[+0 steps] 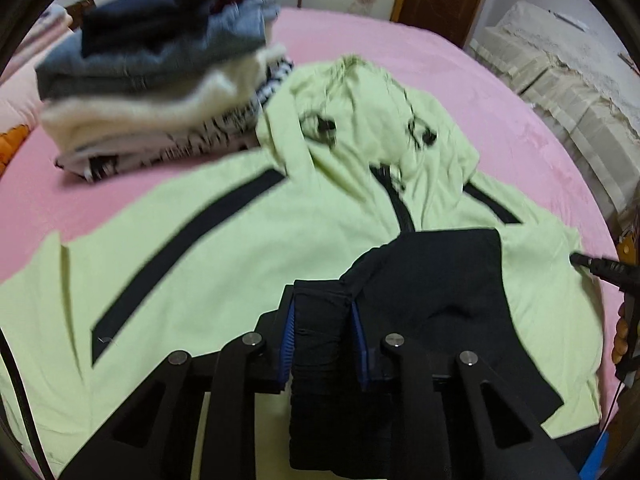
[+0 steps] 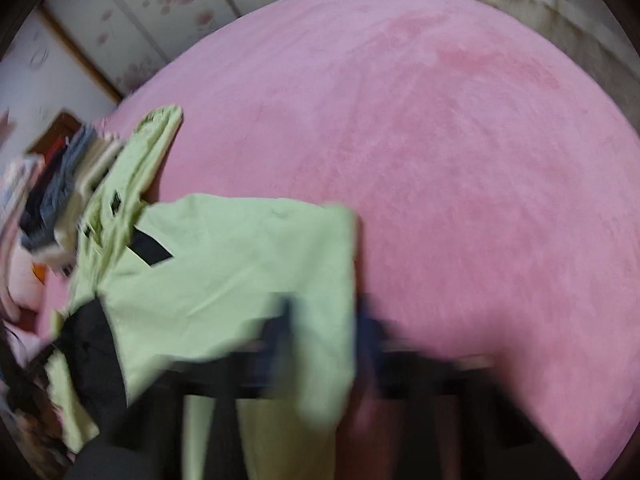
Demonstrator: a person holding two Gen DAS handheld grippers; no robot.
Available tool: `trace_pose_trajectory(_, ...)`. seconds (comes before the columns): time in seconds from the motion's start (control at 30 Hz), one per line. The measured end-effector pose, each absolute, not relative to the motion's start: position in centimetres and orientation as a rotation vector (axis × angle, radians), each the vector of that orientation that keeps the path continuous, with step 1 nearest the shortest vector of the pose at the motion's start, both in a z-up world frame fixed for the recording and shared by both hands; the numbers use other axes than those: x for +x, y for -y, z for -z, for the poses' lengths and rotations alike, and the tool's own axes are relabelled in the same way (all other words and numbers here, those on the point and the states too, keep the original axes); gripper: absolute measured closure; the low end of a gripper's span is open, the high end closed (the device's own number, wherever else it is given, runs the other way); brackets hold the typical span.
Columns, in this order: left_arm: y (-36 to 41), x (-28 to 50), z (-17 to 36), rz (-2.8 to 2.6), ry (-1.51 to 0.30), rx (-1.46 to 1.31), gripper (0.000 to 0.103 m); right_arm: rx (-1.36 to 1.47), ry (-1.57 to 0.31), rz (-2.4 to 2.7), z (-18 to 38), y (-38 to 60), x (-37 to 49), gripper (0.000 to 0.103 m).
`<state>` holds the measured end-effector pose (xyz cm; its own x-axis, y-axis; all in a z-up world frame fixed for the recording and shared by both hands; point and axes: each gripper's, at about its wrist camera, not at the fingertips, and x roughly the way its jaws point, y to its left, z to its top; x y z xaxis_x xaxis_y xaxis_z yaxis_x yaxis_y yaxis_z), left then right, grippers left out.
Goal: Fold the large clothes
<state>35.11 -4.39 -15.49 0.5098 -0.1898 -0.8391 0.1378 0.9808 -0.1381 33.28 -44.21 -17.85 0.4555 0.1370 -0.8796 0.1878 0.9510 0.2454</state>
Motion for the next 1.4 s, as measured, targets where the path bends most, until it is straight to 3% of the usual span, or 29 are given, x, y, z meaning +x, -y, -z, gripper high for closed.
trace_pose_trajectory(0.13, 4.1, 35.9, 17.4, 0.139, -1.049, -0.037, 0.081, 0.231, -1.067, 0.063, 17.9, 43.1, 33.6, 0.099)
trace_pose_trajectory(0.23, 3.8, 36.0, 19.1, 0.121, -1.072, -0.031, 0.081, 0.167, -1.099, 0.086, 18.6, 42.4, 34.0, 0.092)
trace_pose_trajectory(0.3, 3.7, 35.8, 18.6, 0.12, -1.081, -0.044, 0.079, 0.179, -1.108, 0.098, 17.4, 42.6, 33.4, 0.088)
trace_pose_trajectory(0.6, 4.3, 30.3, 13.0, 0.101, -0.951, 0.012, 0.075, 0.173, -0.982, -0.018, 12.0, 39.2, 25.5, 0.087)
trace_pose_trajectory(0.73, 6.1, 29.5, 12.8, 0.065, -0.908, 0.063, 0.074, 0.146, -0.991, -0.09, 12.3, 34.5, 23.5, 0.087)
trace_pose_trajectory(0.97, 7.0, 28.5, 16.6, 0.169, -1.049, -0.014, 0.074, 0.106, -1.065, -0.205, 16.0, 28.1, 22.9, 0.087)
trace_pose_trajectory(1.03, 7.2, 28.3, 18.2, 0.149, -1.071, 0.024, 0.075, 0.09, -1.082, -0.161, 17.3, 28.7, 23.1, 0.09)
trace_pose_trajectory(1.13, 5.9, 28.6, 19.1, 0.146, -1.074, -0.011, 0.087, 0.049, -1.065, -0.054, 17.5, 31.2, 22.6, 0.09)
trace_pose_trajectory(1.3, 5.7, 28.9, 19.1, 0.159, -1.092, -0.026, 0.088, 0.04, -1.057, 0.135, 17.5, 38.2, 21.2, 0.095)
trace_pose_trajectory(1.4, 6.2, 29.1, 19.3, 0.143, -1.085, 0.006, 0.088, 0.084, -1.057, 0.187, 17.6, 40.5, 20.5, 0.091)
